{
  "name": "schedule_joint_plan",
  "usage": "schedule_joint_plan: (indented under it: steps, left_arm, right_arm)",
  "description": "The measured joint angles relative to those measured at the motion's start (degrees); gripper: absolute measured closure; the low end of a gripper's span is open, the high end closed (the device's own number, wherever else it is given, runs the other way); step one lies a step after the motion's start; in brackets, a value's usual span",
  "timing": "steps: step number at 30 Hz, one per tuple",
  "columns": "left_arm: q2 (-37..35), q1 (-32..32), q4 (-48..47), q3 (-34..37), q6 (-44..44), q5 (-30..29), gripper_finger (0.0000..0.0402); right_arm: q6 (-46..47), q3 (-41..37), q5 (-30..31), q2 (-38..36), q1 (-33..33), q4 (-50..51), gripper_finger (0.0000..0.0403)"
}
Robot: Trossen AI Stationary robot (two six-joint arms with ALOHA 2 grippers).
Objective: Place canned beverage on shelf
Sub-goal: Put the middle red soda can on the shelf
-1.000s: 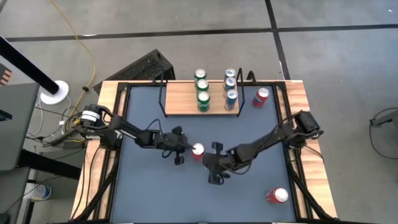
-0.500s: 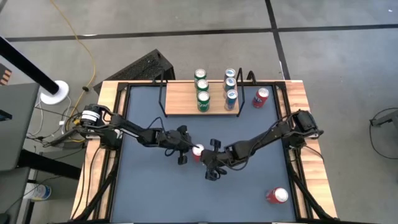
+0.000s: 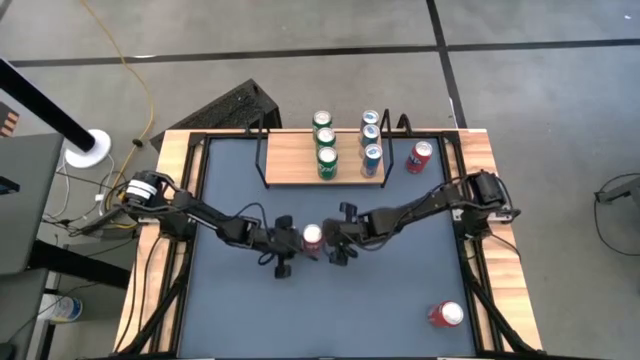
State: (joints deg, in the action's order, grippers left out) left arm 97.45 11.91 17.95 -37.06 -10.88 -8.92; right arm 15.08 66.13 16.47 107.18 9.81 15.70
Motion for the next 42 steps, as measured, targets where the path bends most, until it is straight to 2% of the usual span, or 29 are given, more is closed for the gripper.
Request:
schedule_joint_plan:
  steps: [6,12,16,19,22,27,31,42]
  left_arm:
    - [-1.8,3.2,-4.1,0.0,-1.1,-4.5,0.0401]
    - [-7.7,5.4,-11.0,0.0,-1.0,-8.0,0.0401]
    - [-11.5,4.8,-12.0,0.0,1.5,-12.3,0.0401]
    - [-11.6,2.2,-12.0,0.0,2.8,-14.9,0.0401]
    - [-9.7,-1.2,-10.8,0.0,2.8,-13.6,0.0401]
    - [-6.1,-4.5,-4.8,0.1,2.9,-10.9,0.0401]
    - [-5.5,-4.4,-1.4,0.1,3.2,-7.7,0.0401]
    - [-5.7,-2.2,-4.1,0.1,0.8,-8.1,0.0401]
  right_arm:
    - [-0.2,0.0,-1.5,0.0,-1.0,2.7,0.0403]
    - [2.5,0.0,-1.7,0.0,0.2,5.6,0.0403]
    - [4.0,0.0,-1.7,0.0,2.9,4.2,0.0403]
    - [4.8,0.0,-1.1,0.0,4.7,-0.2,0.0403]
    - [4.1,0.0,0.0,0.0,5.7,-4.7,0.0403]
    - [3.9,0.0,0.1,0.0,5.5,-5.2,0.0403]
    - [3.4,0.0,0.2,0.0,4.3,-5.2,0.0403]
    - [-0.5,0.0,-1.2,-0.1,0.9,-5.6,0.0403]
